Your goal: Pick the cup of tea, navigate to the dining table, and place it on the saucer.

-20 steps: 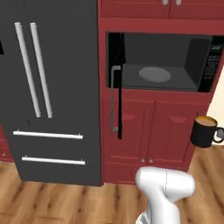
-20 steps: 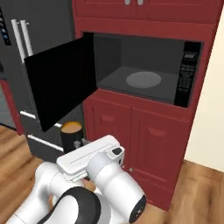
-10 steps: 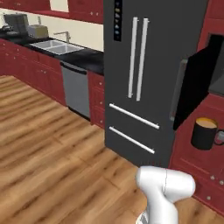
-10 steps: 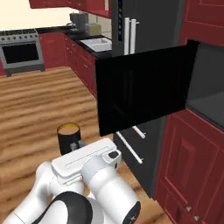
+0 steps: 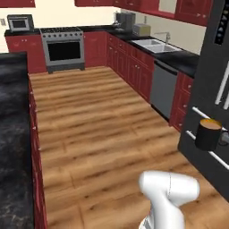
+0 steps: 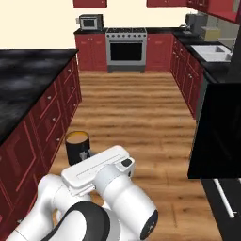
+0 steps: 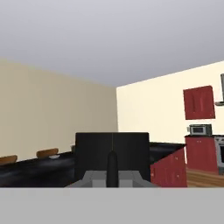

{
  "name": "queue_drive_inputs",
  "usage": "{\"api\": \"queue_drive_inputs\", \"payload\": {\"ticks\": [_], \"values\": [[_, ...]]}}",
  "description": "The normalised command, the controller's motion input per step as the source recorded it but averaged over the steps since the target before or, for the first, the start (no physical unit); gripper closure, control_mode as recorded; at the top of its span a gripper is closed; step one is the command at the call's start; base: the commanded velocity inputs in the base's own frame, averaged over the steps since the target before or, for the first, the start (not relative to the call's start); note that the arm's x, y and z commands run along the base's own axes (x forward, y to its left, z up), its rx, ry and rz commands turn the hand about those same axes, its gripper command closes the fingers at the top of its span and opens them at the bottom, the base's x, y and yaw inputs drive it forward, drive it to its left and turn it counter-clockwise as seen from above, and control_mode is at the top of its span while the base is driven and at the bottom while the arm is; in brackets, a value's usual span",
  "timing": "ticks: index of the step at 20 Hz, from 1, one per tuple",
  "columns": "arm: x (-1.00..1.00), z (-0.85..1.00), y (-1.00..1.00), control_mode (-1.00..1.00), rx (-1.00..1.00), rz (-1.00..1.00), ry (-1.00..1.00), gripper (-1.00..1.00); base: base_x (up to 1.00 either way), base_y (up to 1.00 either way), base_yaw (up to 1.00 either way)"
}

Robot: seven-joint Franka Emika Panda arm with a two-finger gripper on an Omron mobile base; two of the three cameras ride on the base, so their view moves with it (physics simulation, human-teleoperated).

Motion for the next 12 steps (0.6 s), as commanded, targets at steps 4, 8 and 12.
{"api": "queue_drive_inputs", "payload": {"ticks": [4, 8, 12], "values": [[0.00, 0.00, 0.00, 1.00, 0.00, 0.00, 0.00, 1.00, 0.69, 0.84, 0.14], [0.00, 0.00, 0.00, 1.00, 0.00, 0.00, 0.00, 1.00, 0.73, 0.87, 0.07], [0.00, 0.00, 0.00, 1.00, 0.00, 0.00, 0.00, 1.00, -0.10, 0.75, 0.71]]}}
